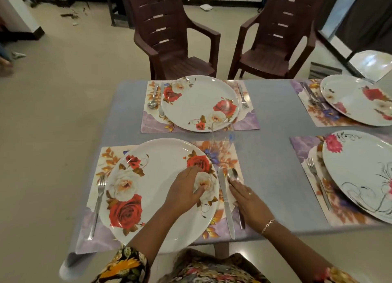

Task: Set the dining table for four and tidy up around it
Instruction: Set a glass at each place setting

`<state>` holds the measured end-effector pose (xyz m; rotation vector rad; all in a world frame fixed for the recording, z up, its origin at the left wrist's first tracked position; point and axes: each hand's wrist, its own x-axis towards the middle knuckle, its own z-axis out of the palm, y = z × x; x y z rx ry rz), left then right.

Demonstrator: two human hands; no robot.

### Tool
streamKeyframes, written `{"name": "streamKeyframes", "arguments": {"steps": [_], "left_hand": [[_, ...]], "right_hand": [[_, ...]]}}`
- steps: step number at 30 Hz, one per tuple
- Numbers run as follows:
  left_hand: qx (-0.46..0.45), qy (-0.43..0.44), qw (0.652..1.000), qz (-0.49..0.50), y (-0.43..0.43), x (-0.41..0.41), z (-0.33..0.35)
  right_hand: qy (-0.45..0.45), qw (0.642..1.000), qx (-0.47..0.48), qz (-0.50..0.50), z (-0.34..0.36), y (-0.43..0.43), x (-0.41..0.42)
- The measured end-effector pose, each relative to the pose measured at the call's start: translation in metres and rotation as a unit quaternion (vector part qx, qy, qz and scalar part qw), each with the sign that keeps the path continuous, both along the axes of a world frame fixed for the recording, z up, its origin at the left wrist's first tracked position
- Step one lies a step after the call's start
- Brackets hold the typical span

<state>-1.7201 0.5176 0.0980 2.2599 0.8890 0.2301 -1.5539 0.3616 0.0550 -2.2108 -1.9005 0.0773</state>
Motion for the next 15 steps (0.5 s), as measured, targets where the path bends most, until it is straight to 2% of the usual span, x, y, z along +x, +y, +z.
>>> {"name": "streamKeyframes", "arguments": {"steps": [3,7,10,15], "left_hand": [[0.006,-0.006,1.000,-0.010,-0.004,0.002,0.002],[0.036,0.004,0.999,-0.026,-0.013,0.009,0.000],[0.086,-0.018,0.993,-0.076,-0.027,0.023,-0.001],[0.100,-0.066,0.981,-0.150,-0.064,0.070,-0.006]], "right_hand": [[0.008,1.000,-0.019,0.011,0.004,0.001,0.003],[0.090,0.995,0.004,-0.032,0.000,-0.008,0.004],[0.098,0.989,0.062,-0.094,0.006,-0.023,0.010],[0.068,0.980,0.074,-0.169,0.007,-0.080,0.027]]}}
